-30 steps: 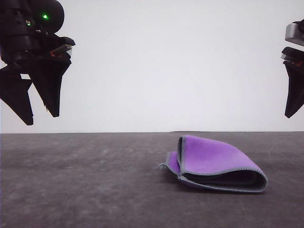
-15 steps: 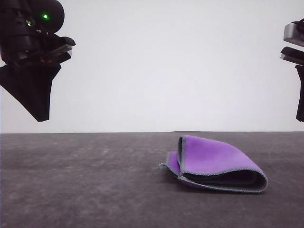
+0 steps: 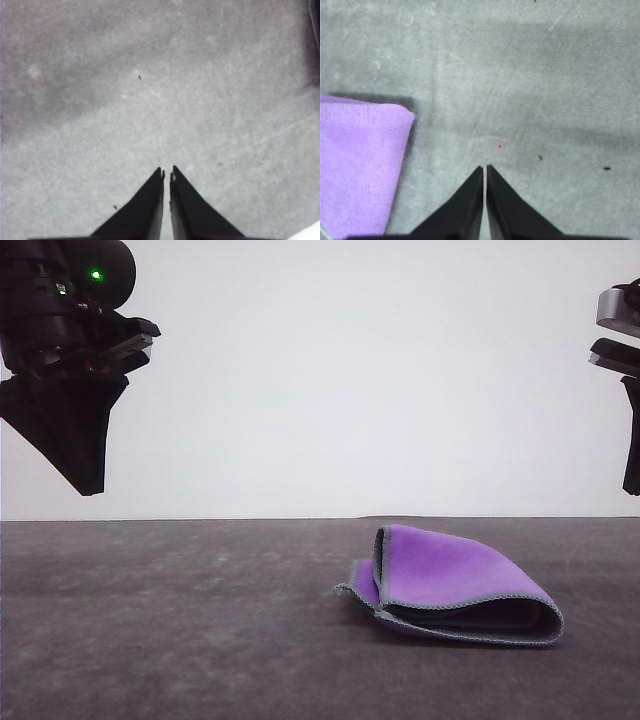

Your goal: Fold clothes

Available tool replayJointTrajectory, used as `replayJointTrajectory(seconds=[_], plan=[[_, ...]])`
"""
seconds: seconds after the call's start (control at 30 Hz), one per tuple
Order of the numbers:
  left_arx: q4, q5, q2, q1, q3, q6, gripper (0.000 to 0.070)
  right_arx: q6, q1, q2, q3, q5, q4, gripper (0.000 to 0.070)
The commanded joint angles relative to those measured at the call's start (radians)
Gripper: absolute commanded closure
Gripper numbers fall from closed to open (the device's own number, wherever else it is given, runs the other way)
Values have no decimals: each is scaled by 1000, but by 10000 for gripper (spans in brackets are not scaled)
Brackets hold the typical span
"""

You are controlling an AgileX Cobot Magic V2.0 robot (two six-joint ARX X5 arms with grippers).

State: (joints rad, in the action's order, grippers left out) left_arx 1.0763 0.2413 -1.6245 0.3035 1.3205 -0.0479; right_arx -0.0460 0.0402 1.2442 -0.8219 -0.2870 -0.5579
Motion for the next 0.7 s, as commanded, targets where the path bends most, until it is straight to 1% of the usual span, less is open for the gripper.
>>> replayJointTrajectory(seconds=[0.0,0.07,0.1,0.17,0.27,0.33,0.4,0.5,0.6,0.67], plan=[[-1,3,-5,4,11,7,696,2,3,9,-10,0,7,697],[-4,1,-5,4,11,-18,696,2,3,9,-10,0,7,697],[-12,-2,-5,4,11,-65,696,2,3,9,-10,0,7,697],[-34,-3,5,1,8,-94,696,2,3,9,-10,0,8,697],[-107,-10,41,-22,-16,-91,696,2,3,9,-10,0,11,697],[-201,-10,91,-40,-66,-69,696,2,3,9,-10,0,11,697],[-320,-10,156,-66,-146,-35,696,2,3,9,-10,0,11,697],[-492,-10,273,-114,-308,1,696,2,3,9,-10,0,11,697],[-619,-10,412,-164,-491,9,696,2,3,9,-10,0,11,697],[-677,-14,516,-198,-607,9,696,2,3,9,-10,0,11,697]])
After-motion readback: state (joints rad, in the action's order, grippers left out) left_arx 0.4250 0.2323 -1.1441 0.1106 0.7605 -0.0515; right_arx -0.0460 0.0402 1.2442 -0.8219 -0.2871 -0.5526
